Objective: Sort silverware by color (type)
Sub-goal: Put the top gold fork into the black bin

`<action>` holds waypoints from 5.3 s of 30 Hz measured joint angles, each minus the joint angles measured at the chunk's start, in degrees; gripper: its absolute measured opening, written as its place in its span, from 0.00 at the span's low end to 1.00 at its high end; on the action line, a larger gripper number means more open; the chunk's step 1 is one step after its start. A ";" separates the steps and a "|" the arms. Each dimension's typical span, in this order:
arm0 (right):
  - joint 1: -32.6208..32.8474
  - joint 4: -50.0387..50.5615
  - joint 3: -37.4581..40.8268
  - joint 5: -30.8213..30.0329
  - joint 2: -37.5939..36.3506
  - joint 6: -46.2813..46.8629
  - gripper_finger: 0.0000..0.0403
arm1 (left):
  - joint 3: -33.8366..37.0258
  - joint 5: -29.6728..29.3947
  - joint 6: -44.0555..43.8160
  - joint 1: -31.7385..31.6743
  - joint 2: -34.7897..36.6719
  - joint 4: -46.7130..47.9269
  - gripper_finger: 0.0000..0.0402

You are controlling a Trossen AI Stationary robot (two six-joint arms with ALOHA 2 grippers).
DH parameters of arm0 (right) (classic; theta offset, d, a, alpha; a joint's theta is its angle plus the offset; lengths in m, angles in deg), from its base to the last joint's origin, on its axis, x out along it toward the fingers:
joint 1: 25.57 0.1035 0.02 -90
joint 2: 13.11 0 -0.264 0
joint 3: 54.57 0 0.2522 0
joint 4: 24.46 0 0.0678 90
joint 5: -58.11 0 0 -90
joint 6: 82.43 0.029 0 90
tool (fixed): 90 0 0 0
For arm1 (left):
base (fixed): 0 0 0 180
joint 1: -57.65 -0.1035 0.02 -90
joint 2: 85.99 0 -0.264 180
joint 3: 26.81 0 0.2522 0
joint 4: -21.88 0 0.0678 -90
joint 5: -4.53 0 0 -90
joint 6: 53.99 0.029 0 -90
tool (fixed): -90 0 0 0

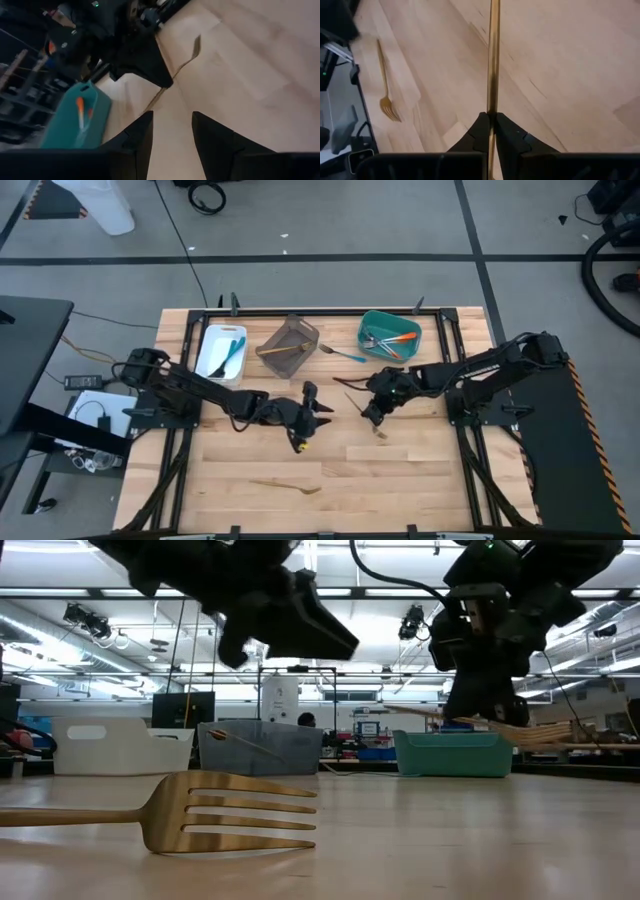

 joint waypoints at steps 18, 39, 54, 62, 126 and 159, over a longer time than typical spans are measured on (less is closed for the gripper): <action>-0.11 -5.48 0.02 -0.77 0.00 5.38 0.08 | -10.70 -7.09 14.31 -1.08 -10.48 2.77 0.36; -0.11 -10.32 0.00 0.42 0.00 8.45 0.08 | -10.77 -0.94 23.72 -4.28 -13.06 -3.07 0.36; -0.05 -9.13 0.00 1.21 0.00 9.33 0.08 | -10.75 10.85 30.68 -8.14 -13.06 -2.82 0.36; -0.04 -9.67 0.00 1.19 0.00 9.33 0.08 | -10.75 12.60 32.45 -9.88 -13.06 -2.83 0.36; -6.42 -15.43 0.00 0.54 -0.22 -7.43 0.35 | -10.70 -1.52 6.01 -5.38 -12.15 9.04 0.08; -0.50 -20.06 0.03 -33.14 1.16 -29.43 0.34 | -10.78 -12.66 -31.27 -17.25 1.45 37.24 0.09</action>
